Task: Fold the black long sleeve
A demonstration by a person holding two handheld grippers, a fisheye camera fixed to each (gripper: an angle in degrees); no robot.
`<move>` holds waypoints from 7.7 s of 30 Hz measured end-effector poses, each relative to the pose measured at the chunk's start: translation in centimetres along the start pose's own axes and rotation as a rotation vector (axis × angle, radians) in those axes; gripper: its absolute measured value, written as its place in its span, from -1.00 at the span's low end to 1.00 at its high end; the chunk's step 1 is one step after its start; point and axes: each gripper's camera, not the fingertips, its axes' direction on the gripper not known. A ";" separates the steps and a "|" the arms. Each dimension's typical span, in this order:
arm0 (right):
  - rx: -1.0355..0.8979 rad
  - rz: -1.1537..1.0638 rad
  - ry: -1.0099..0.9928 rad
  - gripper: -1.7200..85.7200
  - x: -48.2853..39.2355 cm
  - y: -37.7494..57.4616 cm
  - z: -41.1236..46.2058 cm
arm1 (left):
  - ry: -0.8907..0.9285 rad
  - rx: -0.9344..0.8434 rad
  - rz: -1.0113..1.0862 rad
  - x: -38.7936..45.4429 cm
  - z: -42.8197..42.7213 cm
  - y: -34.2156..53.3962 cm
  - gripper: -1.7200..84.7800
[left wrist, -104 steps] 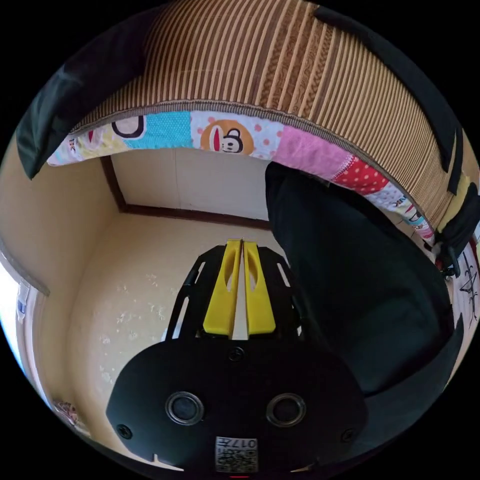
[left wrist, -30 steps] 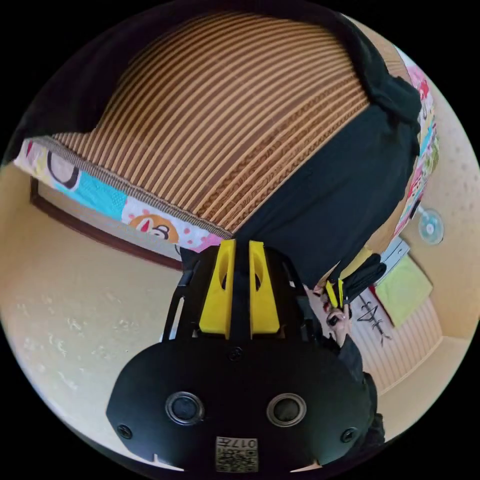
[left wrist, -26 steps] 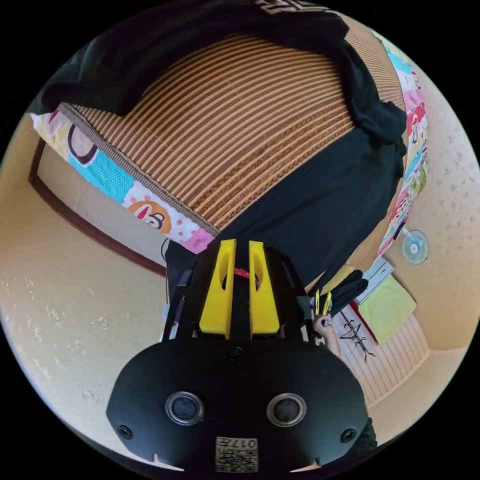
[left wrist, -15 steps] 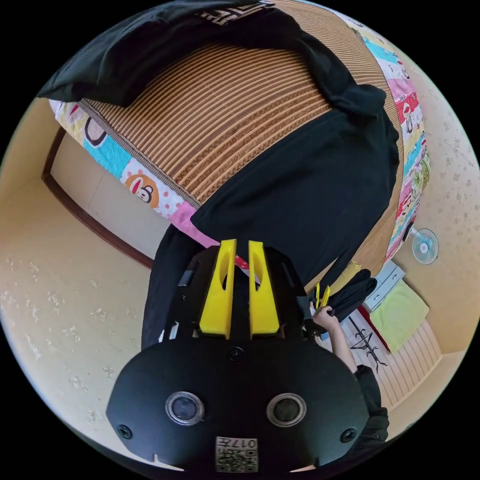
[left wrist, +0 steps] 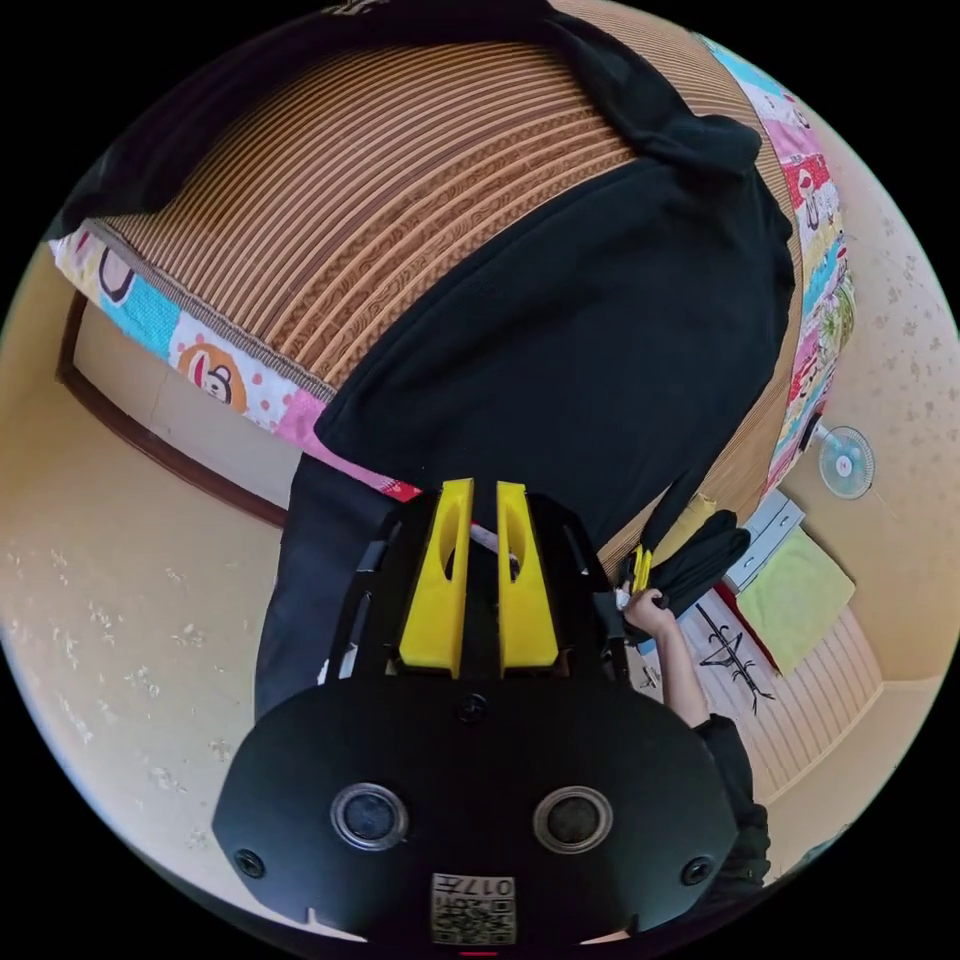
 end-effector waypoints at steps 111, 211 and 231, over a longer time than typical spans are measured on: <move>-0.908 -0.888 0.880 -0.90 -8.9 25.9 3.1 | 0.573 -0.392 0.453 -12.7 -8.2 -13.5 -0.90; -0.903 -1.128 0.727 -0.55 -12.5 19.6 22.0 | 0.124 -0.308 0.797 29.1 13.7 -15.0 -0.55; -1.664 -1.162 0.383 -0.65 7.0 52.6 27.9 | 0.084 0.166 0.675 4.8 -29.8 0.3 -0.65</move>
